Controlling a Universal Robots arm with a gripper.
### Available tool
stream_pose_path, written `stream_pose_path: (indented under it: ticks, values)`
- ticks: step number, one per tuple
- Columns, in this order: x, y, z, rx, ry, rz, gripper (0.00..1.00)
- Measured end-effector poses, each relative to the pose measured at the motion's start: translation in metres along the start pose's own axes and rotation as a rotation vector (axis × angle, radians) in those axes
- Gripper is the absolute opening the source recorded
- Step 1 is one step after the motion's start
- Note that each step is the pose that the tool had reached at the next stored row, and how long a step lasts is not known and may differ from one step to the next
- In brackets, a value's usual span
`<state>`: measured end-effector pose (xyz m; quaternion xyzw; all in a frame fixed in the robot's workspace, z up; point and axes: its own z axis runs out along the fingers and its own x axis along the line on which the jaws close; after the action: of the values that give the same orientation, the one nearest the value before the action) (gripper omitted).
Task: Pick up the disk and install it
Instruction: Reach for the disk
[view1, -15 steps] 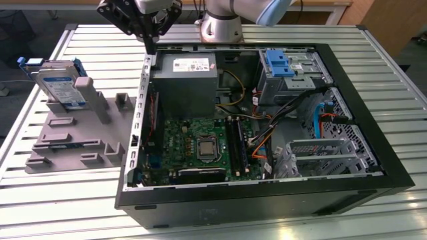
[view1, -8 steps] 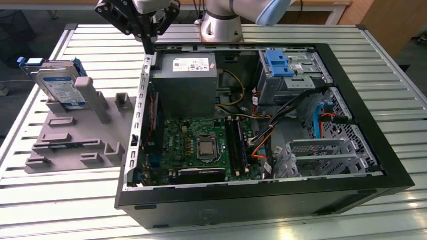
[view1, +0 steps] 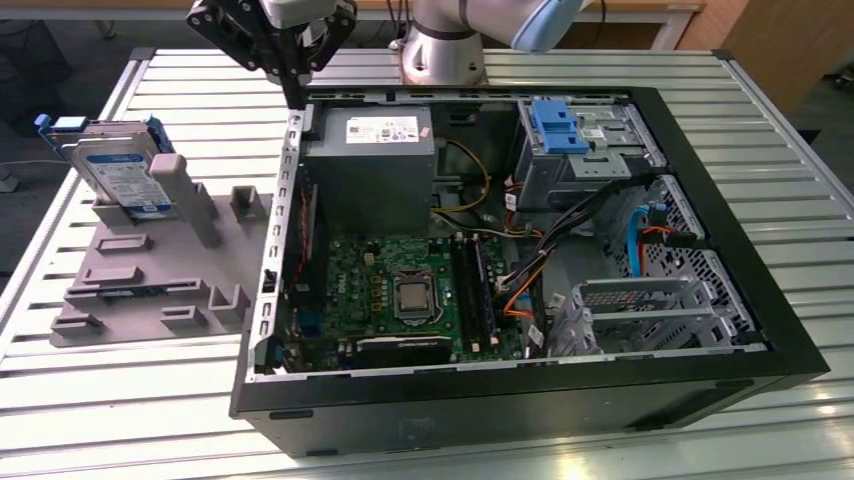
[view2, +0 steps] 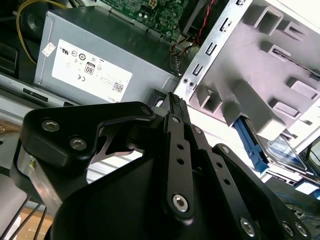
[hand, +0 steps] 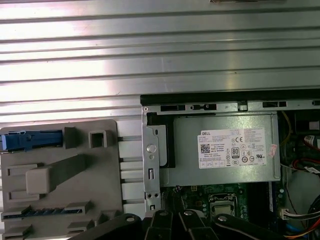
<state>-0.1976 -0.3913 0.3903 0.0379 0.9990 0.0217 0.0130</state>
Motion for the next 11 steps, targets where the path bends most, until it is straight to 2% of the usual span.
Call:
stream_pose_path:
  ticks: [11]
  values:
    - [0.0046,0.0001,0.0003,0.0000,0.0000,0.000,0.11]
